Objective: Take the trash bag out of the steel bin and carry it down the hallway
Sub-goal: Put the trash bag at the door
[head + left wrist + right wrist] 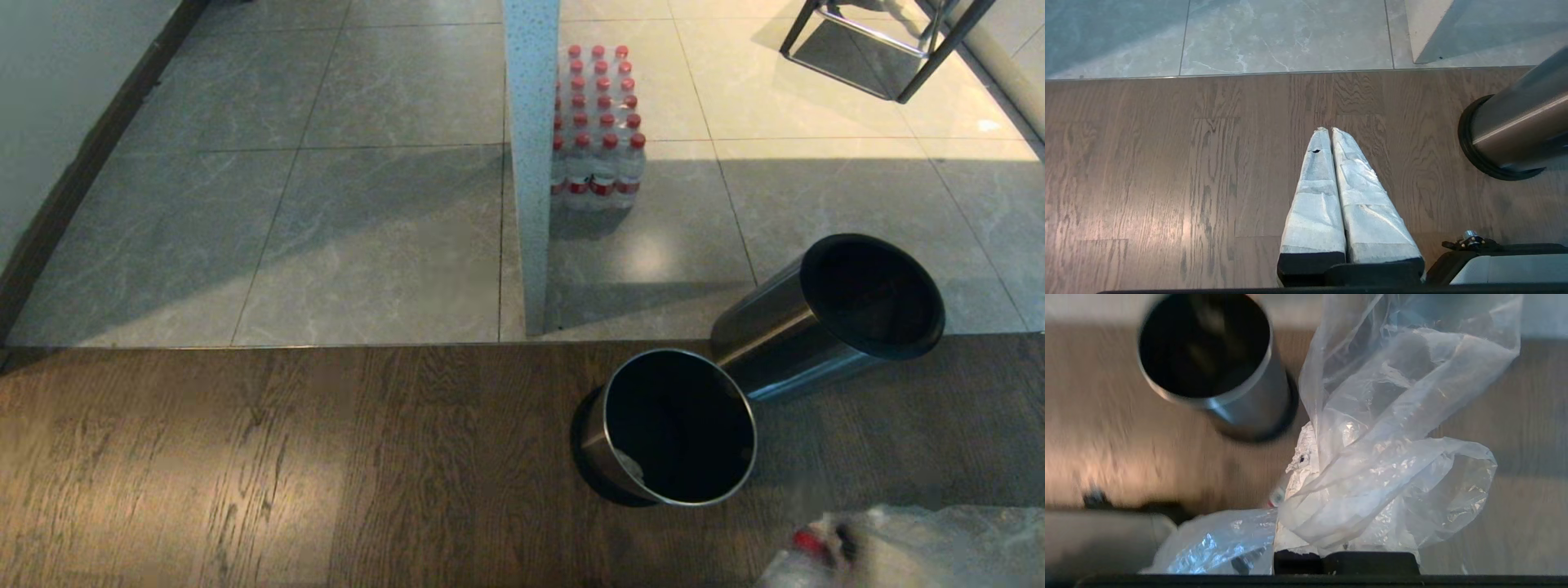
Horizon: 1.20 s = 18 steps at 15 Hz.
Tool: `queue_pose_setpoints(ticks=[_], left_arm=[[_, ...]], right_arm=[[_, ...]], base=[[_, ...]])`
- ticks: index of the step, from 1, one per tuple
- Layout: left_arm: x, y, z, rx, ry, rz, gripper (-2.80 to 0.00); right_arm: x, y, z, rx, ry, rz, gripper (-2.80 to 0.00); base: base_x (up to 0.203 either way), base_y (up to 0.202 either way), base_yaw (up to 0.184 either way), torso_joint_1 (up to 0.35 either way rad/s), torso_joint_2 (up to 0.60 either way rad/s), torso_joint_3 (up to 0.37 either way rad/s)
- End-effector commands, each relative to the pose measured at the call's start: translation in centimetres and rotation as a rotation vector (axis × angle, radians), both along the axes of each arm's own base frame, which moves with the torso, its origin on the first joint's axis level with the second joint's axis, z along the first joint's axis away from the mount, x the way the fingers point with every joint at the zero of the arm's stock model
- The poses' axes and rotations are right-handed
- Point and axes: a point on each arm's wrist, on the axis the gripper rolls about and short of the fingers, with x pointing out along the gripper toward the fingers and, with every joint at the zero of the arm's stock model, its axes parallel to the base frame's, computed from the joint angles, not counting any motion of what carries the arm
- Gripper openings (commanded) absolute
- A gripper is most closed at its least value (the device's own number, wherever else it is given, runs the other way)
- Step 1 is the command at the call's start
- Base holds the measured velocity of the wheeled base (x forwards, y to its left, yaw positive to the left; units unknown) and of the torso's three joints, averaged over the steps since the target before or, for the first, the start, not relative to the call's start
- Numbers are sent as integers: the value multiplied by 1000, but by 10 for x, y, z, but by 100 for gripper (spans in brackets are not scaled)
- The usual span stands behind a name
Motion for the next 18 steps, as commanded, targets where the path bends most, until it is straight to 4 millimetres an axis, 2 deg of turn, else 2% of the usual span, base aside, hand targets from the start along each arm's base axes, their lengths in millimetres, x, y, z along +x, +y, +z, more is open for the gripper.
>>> queue_pose_setpoints(ticks=[1, 18], left_arm=[[0, 0, 0, 0, 0, 0, -280], [0, 0, 0, 5, -3, 0, -280]], right_arm=[[-6, 0, -2, 20, -83, -6, -280], [-6, 0, -2, 27, -84, -8, -280]], base=[[0, 0, 0, 0, 0, 0], [0, 0, 0, 0, 0, 9]])
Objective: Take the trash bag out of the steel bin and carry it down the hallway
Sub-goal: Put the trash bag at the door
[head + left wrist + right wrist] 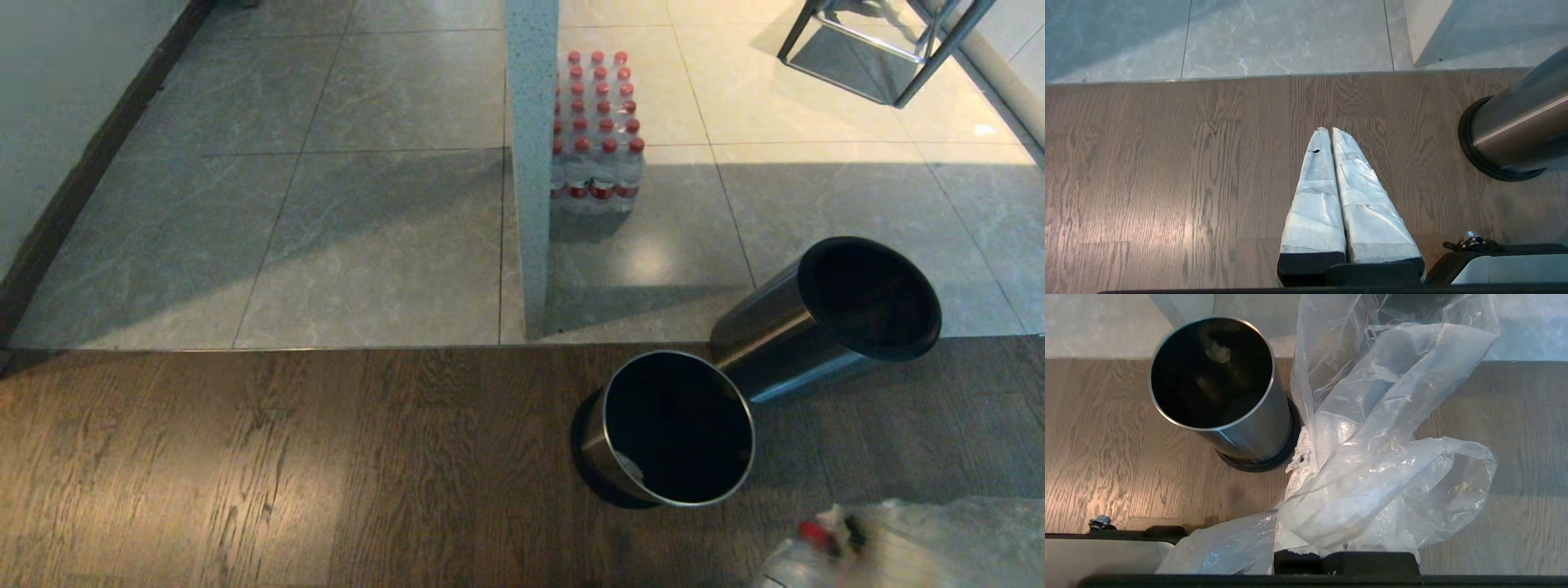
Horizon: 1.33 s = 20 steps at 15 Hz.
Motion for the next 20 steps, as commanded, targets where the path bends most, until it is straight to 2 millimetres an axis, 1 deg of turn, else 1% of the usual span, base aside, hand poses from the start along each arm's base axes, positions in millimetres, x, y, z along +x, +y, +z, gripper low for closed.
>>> queue_pose_setpoints(ticks=[1, 20], left_arm=[[0, 0, 0, -3, -1, 0, -280], [0, 0, 0, -5, 2, 0, -280]], right_arm=[[0, 0, 0, -1, 2, 1, -280], [0, 0, 0, -1, 2, 1, -280]], base=[[0, 0, 0, 2, 2, 162], [0, 0, 0, 2, 3, 201]])
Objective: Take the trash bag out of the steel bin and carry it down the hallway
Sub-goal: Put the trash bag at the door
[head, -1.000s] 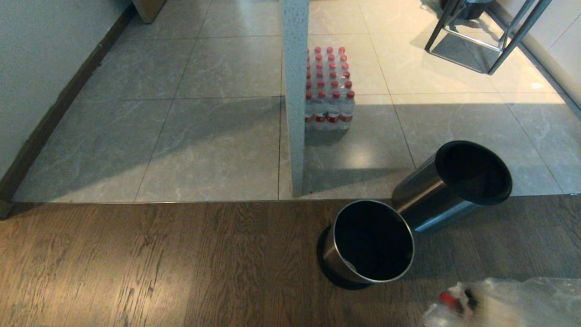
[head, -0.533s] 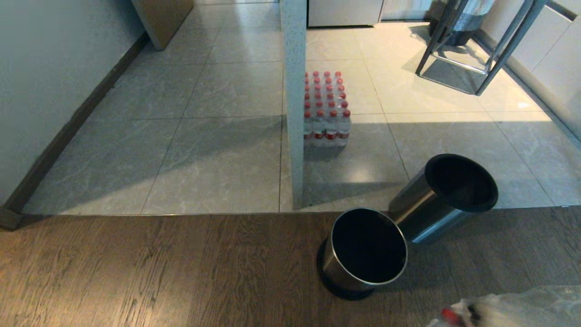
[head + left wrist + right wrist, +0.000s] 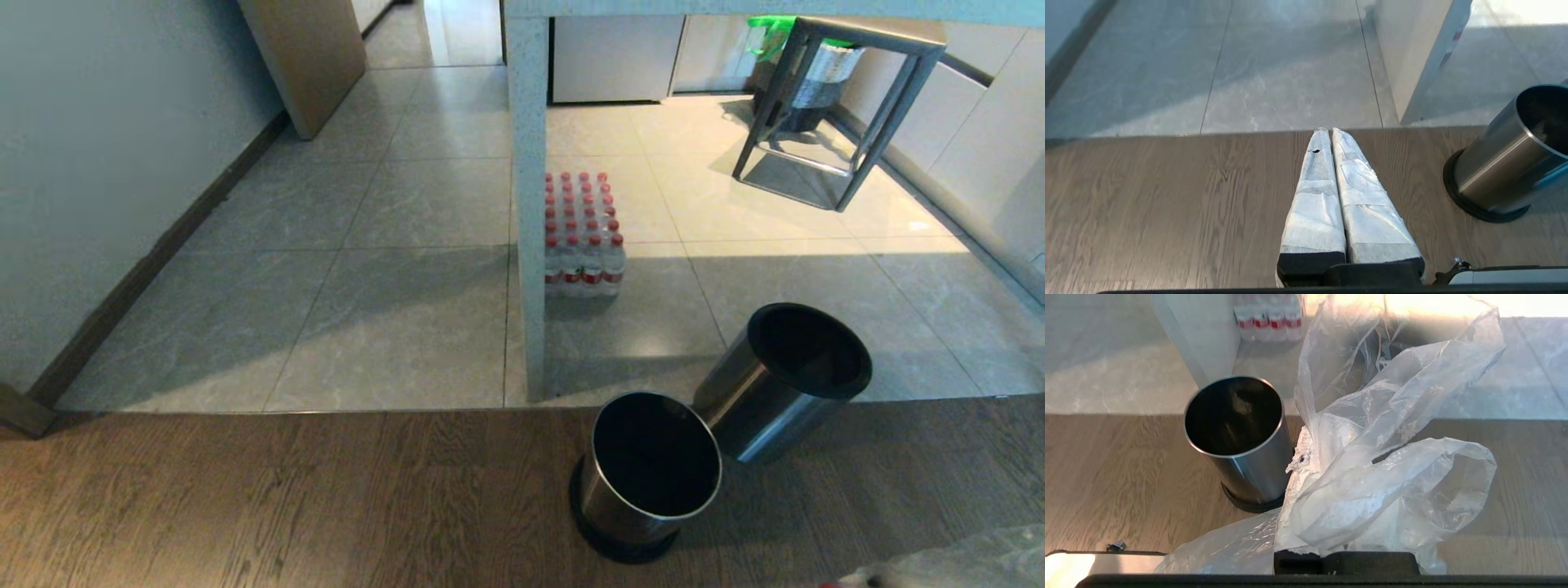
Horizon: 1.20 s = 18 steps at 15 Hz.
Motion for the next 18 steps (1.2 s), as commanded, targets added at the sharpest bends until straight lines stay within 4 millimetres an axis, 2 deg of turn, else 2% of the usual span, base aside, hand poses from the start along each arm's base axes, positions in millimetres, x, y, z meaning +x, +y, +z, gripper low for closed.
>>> queue_pose_setpoints(ticks=[1, 18], left_arm=[[0, 0, 0, 0, 0, 0, -280], [0, 0, 0, 0, 0, 0, -280]], right_arm=[[0, 0, 0, 0, 2, 1, -280], [0, 0, 0, 0, 2, 1, -280]], base=[[0, 0, 0, 0, 0, 200], [0, 0, 0, 2, 1, 202]])
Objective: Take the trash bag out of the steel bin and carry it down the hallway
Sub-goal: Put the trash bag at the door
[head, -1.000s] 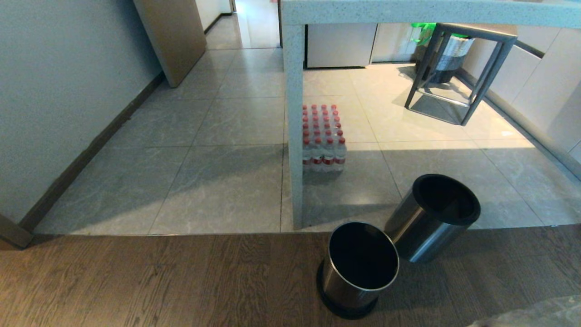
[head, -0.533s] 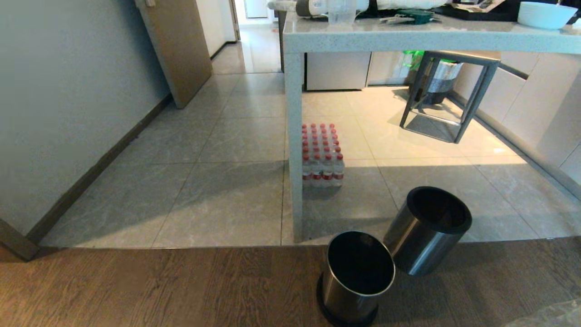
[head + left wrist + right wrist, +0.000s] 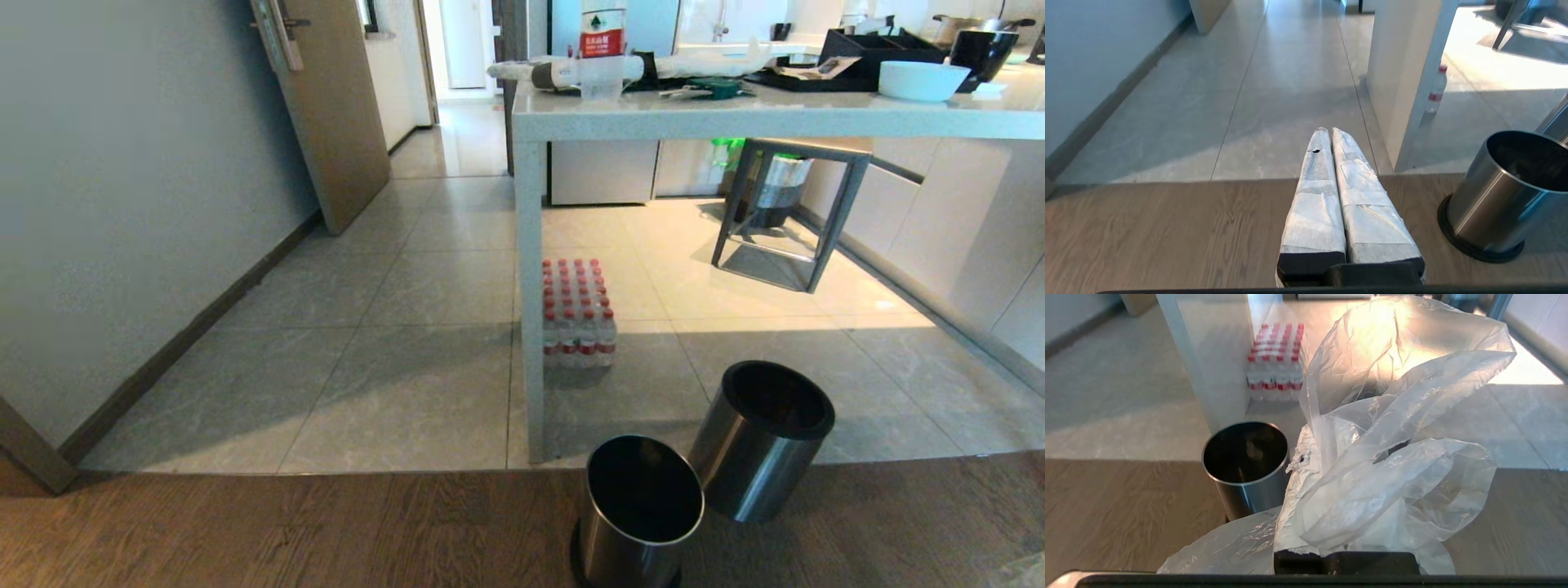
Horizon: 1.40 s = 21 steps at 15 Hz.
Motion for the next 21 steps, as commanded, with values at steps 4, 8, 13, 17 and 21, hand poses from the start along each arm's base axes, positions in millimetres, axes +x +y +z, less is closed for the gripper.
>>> queue_pose_setpoints(ticks=[4, 8, 13, 17, 21], left_arm=[[0, 0, 0, 1, -1, 0, -280], [0, 0, 0, 5, 0, 0, -280], [0, 0, 0, 8, 0, 0, -280], [0, 0, 0, -1, 0, 0, -280], [0, 0, 0, -1, 0, 0, -280]], right_arm=[[0, 0, 0, 0, 2, 1, -280], [0, 0, 0, 0, 2, 1, -280], [0, 0, 0, 0, 2, 1, -280], [0, 0, 0, 0, 2, 1, -280], [0, 0, 0, 0, 2, 1, -280]], base=[[0, 0, 0, 3, 0, 61], [0, 0, 0, 1, 1, 7], [1, 13, -3, 0, 0, 1], [1, 165, -2, 1, 1, 2], [0, 193, 0, 2, -1, 1]])
